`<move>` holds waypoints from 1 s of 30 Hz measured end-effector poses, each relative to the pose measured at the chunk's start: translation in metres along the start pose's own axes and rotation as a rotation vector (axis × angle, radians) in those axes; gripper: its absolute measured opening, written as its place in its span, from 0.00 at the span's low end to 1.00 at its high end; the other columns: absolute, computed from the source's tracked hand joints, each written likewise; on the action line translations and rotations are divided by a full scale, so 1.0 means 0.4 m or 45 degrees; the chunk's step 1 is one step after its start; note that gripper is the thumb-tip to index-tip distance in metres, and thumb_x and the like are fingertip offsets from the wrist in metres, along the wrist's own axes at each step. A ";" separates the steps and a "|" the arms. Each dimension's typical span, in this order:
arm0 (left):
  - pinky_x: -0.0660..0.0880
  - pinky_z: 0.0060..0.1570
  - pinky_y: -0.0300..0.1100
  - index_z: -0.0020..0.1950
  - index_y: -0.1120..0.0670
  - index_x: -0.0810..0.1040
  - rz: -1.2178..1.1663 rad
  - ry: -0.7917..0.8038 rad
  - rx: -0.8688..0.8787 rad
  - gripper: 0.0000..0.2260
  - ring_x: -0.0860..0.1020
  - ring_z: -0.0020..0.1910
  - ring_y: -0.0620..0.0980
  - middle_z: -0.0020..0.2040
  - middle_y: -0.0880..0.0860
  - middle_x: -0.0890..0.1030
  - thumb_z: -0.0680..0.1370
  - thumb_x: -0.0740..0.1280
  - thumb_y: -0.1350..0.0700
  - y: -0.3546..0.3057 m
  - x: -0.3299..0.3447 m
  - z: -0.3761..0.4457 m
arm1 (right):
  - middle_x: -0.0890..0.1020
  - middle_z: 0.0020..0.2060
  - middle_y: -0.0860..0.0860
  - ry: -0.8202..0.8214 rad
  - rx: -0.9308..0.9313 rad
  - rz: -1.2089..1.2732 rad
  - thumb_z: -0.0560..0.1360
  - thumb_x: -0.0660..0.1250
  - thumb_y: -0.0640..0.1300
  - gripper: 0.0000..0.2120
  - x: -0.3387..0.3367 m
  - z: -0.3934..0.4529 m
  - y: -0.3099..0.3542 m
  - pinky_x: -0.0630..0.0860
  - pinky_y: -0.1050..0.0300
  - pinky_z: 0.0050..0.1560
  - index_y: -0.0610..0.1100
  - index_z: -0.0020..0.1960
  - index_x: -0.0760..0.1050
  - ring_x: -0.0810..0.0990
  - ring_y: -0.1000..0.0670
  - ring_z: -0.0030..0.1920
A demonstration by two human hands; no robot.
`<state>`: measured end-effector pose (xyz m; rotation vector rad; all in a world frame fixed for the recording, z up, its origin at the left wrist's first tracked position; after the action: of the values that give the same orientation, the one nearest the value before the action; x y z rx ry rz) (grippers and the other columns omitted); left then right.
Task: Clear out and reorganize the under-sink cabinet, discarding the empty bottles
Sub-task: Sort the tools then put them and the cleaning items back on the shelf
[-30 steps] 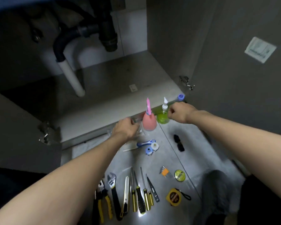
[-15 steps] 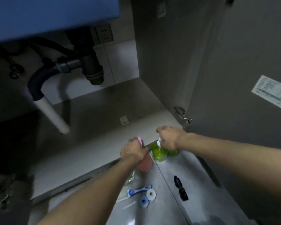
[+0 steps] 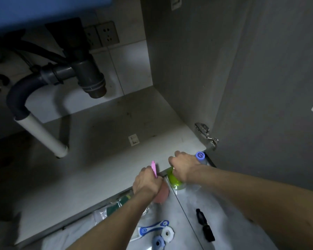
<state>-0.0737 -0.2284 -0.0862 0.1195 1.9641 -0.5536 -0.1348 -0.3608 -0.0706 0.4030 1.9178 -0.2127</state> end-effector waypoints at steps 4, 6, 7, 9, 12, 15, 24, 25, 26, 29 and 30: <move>0.74 0.42 0.43 0.53 0.55 0.78 -0.099 0.041 -0.017 0.10 0.78 0.47 0.55 0.50 0.55 0.80 0.76 0.68 0.51 0.007 0.000 0.000 | 0.74 0.63 0.42 0.057 -0.026 0.029 0.77 0.63 0.41 0.16 0.000 -0.001 -0.008 0.72 0.51 0.55 0.43 0.64 0.75 0.75 0.40 0.64; 0.71 0.42 0.42 0.51 0.55 0.79 -0.142 0.031 0.004 0.09 0.79 0.48 0.57 0.50 0.56 0.81 0.76 0.68 0.51 0.004 -0.013 -0.009 | 0.76 0.62 0.42 0.023 -0.039 0.051 0.77 0.63 0.39 0.14 -0.013 -0.014 -0.011 0.73 0.52 0.54 0.42 0.62 0.76 0.75 0.39 0.63; 0.71 0.42 0.41 0.50 0.55 0.80 -0.171 0.020 0.016 0.08 0.79 0.50 0.58 0.49 0.56 0.81 0.75 0.67 0.52 0.003 -0.023 -0.015 | 0.77 0.61 0.42 0.009 -0.041 0.066 0.77 0.62 0.39 0.13 -0.022 -0.021 -0.014 0.73 0.52 0.54 0.41 0.61 0.77 0.76 0.39 0.62; 0.71 0.44 0.40 0.51 0.54 0.82 -0.233 -0.003 0.040 0.09 0.80 0.51 0.58 0.49 0.55 0.82 0.75 0.67 0.53 -0.001 -0.051 -0.029 | 0.78 0.59 0.43 -0.018 -0.040 0.107 0.76 0.61 0.39 0.12 -0.047 -0.037 -0.020 0.73 0.53 0.52 0.43 0.57 0.78 0.77 0.40 0.60; 0.76 0.49 0.42 0.58 0.51 0.82 -0.324 -0.051 0.075 0.13 0.81 0.52 0.57 0.50 0.55 0.84 0.75 0.68 0.52 0.001 -0.109 -0.048 | 0.80 0.57 0.44 -0.075 -0.068 0.187 0.74 0.61 0.41 0.09 -0.109 -0.060 -0.027 0.75 0.53 0.51 0.50 0.51 0.77 0.79 0.40 0.57; 0.78 0.50 0.46 0.58 0.53 0.83 -0.418 -0.114 0.097 0.14 0.82 0.50 0.58 0.49 0.57 0.84 0.74 0.70 0.51 0.011 -0.183 -0.065 | 0.82 0.54 0.45 -0.228 -0.060 0.319 0.74 0.62 0.48 0.03 -0.188 -0.082 -0.044 0.76 0.51 0.52 0.54 0.47 0.73 0.80 0.40 0.56; 0.79 0.50 0.47 0.58 0.53 0.81 -0.442 -0.376 0.208 0.13 0.81 0.47 0.57 0.46 0.54 0.82 0.74 0.70 0.54 -0.003 -0.394 -0.018 | 0.81 0.48 0.49 -0.671 -0.023 0.668 0.78 0.68 0.54 0.10 -0.297 -0.079 -0.065 0.70 0.52 0.50 0.48 0.51 0.76 0.78 0.44 0.52; 0.79 0.50 0.47 0.59 0.53 0.81 -0.440 -0.371 0.223 0.14 0.81 0.47 0.57 0.47 0.54 0.82 0.74 0.70 0.54 -0.005 -0.396 -0.004 | 0.81 0.49 0.48 -0.665 -0.012 0.685 0.77 0.69 0.54 0.11 -0.292 -0.070 -0.064 0.70 0.52 0.50 0.47 0.52 0.77 0.78 0.44 0.52; 0.80 0.49 0.47 0.60 0.53 0.80 -0.435 -0.359 0.236 0.14 0.81 0.48 0.56 0.47 0.54 0.81 0.75 0.70 0.55 -0.008 -0.392 0.010 | 0.81 0.49 0.48 -0.658 0.000 0.702 0.77 0.70 0.54 0.12 -0.285 -0.060 -0.063 0.70 0.52 0.50 0.46 0.53 0.77 0.78 0.44 0.52; 0.78 0.47 0.43 0.61 0.51 0.80 -0.428 -0.320 0.256 0.13 0.81 0.48 0.55 0.47 0.53 0.82 0.77 0.70 0.55 -0.009 -0.366 0.050 | 0.80 0.48 0.48 -0.660 0.050 0.751 0.77 0.70 0.53 0.12 -0.270 -0.032 -0.059 0.71 0.52 0.49 0.46 0.54 0.77 0.78 0.43 0.52; 0.77 0.47 0.43 0.61 0.51 0.80 -0.435 -0.314 0.262 0.12 0.81 0.47 0.54 0.48 0.53 0.82 0.77 0.69 0.55 -0.009 -0.358 0.061 | 0.79 0.48 0.48 -0.665 0.064 0.768 0.77 0.70 0.53 0.13 -0.269 -0.023 -0.056 0.71 0.51 0.49 0.46 0.55 0.77 0.78 0.43 0.52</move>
<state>0.0100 -0.2192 0.0321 -0.1534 1.6913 -0.9479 -0.1155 -0.3977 0.0315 0.8471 1.2172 0.0357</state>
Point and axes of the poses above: each hand's wrist, its own z-axis towards the middle knuckle, its own x-axis out of the palm, y = z × x, the point moved 7 cm from there along z, towards the middle knuckle
